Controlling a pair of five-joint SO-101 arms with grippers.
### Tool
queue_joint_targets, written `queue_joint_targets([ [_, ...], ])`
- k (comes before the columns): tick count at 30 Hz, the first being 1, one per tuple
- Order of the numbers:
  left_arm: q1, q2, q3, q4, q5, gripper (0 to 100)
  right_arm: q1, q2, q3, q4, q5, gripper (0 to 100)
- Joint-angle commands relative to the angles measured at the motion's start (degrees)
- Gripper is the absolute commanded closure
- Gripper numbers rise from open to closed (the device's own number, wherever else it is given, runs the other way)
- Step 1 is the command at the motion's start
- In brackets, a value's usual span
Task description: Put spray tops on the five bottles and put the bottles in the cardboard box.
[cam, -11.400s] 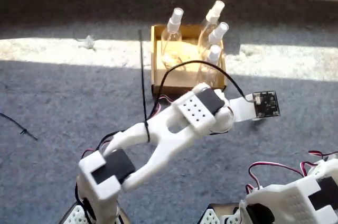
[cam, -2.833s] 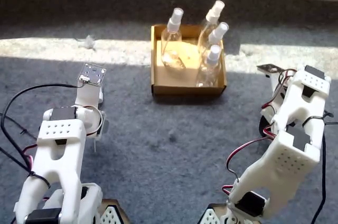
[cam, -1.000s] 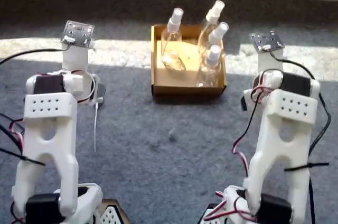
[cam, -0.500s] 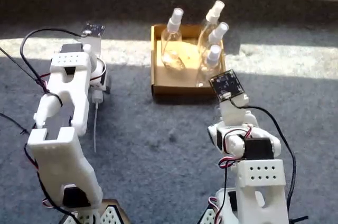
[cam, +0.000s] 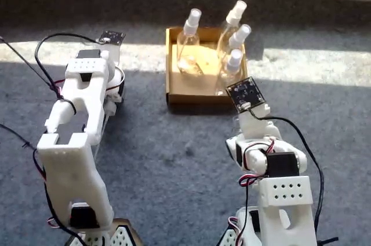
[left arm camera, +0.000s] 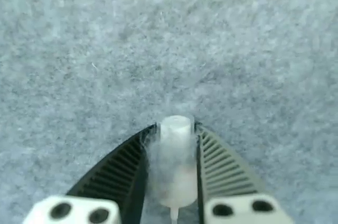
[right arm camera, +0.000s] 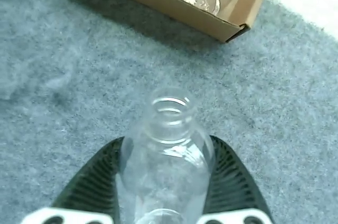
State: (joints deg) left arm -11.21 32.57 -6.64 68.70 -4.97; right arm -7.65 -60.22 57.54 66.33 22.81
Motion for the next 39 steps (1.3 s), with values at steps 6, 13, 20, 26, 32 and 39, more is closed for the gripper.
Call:
queue_joint_targets([
  [6,-0.4,-13.23,-10.59,13.8,-1.32,100,-10.07,-1.1,-0.48,-3.82,-0.62,99.4],
  [13,0.92,-41.98,-18.51,26.02,-1.32,100,-20.7,-0.75,0.84,-29.05,-0.53,99.4],
  [20,12.62,-70.55,-15.52,26.81,2.46,100,-30.02,-1.19,6.64,-36.62,-0.62,99.4],
  [26,26.77,-81.89,-5.76,11.16,12.48,100,-31.78,-2.42,16.13,-48.48,-0.7,99.4],
  [32,30.2,-86.46,10.77,-10.37,18.64,100,-32.13,-16.84,30.02,-56.57,-0.7,99.4],
  [39,31.34,-86.55,24.92,-21.89,22.07,100,-32.13,-40.4,37.58,-46.02,-5.27,99.5],
])
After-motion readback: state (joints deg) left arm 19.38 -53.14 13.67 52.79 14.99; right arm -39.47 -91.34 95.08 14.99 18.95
